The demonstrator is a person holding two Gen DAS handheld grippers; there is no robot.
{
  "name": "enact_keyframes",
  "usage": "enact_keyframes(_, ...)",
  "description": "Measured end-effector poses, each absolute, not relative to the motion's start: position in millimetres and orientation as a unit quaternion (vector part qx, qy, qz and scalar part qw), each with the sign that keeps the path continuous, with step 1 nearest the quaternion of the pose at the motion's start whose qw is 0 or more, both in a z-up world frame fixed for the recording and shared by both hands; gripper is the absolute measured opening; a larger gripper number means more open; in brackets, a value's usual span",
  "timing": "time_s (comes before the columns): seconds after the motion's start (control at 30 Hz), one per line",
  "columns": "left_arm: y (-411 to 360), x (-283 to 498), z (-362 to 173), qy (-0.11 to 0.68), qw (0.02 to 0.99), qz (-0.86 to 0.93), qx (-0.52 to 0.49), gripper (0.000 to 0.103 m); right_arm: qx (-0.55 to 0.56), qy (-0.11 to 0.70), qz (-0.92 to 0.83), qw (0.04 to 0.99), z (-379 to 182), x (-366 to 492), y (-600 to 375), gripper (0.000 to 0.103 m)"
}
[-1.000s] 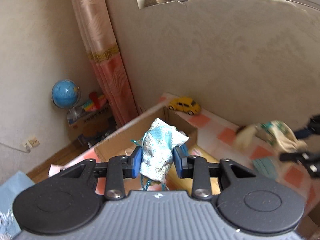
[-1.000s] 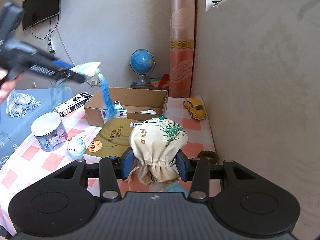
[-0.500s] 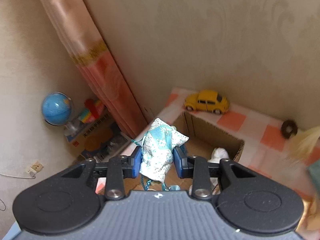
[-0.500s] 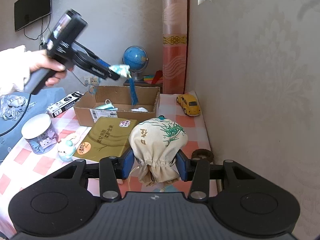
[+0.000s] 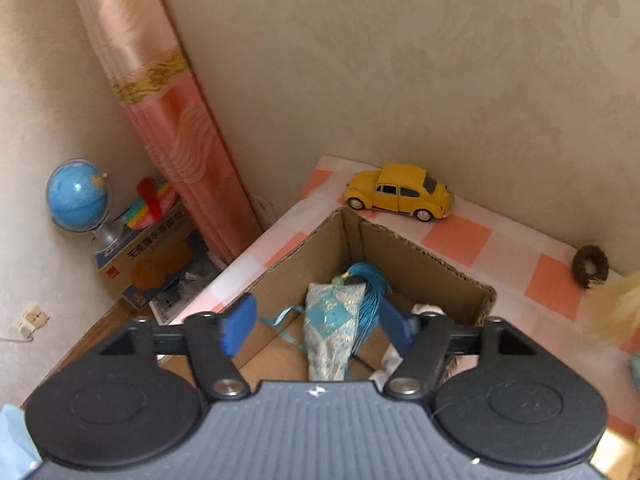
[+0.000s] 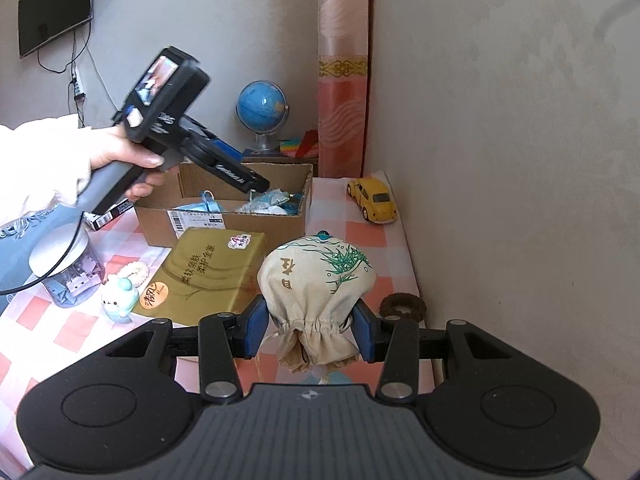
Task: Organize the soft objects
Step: 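Carry the blue floral sachet into the cardboard box and open the left tool, then carry the beige drawstring pouch over the box and open the right tool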
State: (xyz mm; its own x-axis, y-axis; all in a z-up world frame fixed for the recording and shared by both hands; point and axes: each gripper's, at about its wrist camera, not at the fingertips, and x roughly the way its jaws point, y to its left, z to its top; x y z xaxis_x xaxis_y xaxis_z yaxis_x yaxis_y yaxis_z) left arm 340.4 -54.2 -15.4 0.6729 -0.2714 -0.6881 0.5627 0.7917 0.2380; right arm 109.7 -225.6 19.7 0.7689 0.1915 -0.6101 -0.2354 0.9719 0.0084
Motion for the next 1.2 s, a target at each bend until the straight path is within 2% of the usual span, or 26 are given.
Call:
enact_keyframes(0.1, -39.7, 319.7, -1.3, 0.322, 0.894, -0.229, 0.212, 0.086, -0.037, 0.319, 0.117, 0.94, 22.6, 110.1, -222.4, 0.05)
enact_keyframes(0.3, -12.9, 266.8, 22.8, 0.326, 0.899, -0.235, 0.176, 0.091, -0.035, 0.315, 0.124, 0.94, 33.6, 112.1, -216.5, 0.05)
enact_keyframes(0.53, 3.4, 190.5, 32.4, 0.34, 0.896, -0.226, 0.174, 0.093, -0.027, 0.309, 0.134, 0.941, 55.5, 117.3, -212.9, 0.05)
enact_keyframes(0.8, 15.8, 102.0, 35.1, 0.298, 0.914, -0.215, 0.173, 0.093, -0.042, 0.31, 0.139, 0.94, 82.8, 128.6, -198.5, 0.05)
enact_keyframes(1.2, 44.4, 47.1, 14.7, 0.291, 0.931, -0.197, 0.092, 0.094, -0.089, 0.323, 0.18, 0.925, 121.2, 174.5, -151.2, 0.05)
